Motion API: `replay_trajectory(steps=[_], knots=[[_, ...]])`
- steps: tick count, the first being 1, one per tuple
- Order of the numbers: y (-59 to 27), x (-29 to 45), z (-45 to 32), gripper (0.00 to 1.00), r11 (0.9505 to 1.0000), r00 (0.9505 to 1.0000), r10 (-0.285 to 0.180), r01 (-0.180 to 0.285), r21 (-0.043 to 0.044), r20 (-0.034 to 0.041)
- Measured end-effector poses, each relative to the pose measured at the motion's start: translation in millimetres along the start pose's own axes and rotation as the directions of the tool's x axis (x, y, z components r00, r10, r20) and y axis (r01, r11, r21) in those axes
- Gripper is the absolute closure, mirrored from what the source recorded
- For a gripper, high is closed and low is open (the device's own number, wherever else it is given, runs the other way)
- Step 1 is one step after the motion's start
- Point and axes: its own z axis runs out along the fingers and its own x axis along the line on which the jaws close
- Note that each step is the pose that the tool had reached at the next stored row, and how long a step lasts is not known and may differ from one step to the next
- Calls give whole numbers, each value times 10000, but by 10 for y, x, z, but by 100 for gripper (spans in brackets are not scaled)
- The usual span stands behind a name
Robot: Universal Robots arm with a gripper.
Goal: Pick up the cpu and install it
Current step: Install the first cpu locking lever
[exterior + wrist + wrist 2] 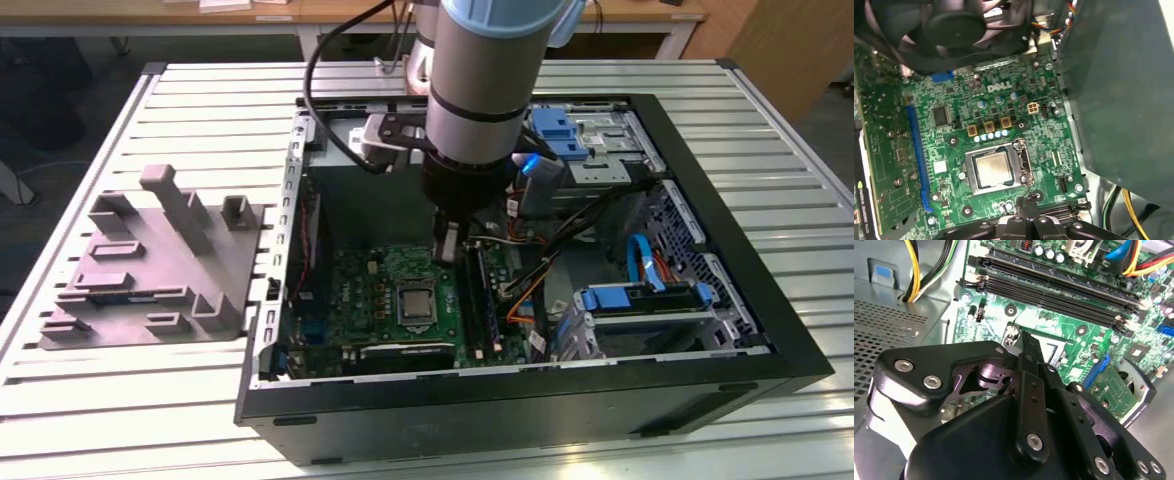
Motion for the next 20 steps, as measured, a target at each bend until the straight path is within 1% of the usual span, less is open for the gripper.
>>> replay_trajectory(steps=[2, 6, 14, 17, 20], knots=[[-1, 19, 3, 89, 9999, 9999, -118, 118, 4, -10], [-6, 54, 5, 89, 9998, 9998, -196, 196, 12, -12], [-8, 60, 5, 89, 9998, 9998, -207, 207, 14, -18], [-11, 73, 6, 89, 9998, 9998, -214, 214, 14, -18], [-13, 82, 7, 89, 9991, 9990, -435, 435, 20, -32]])
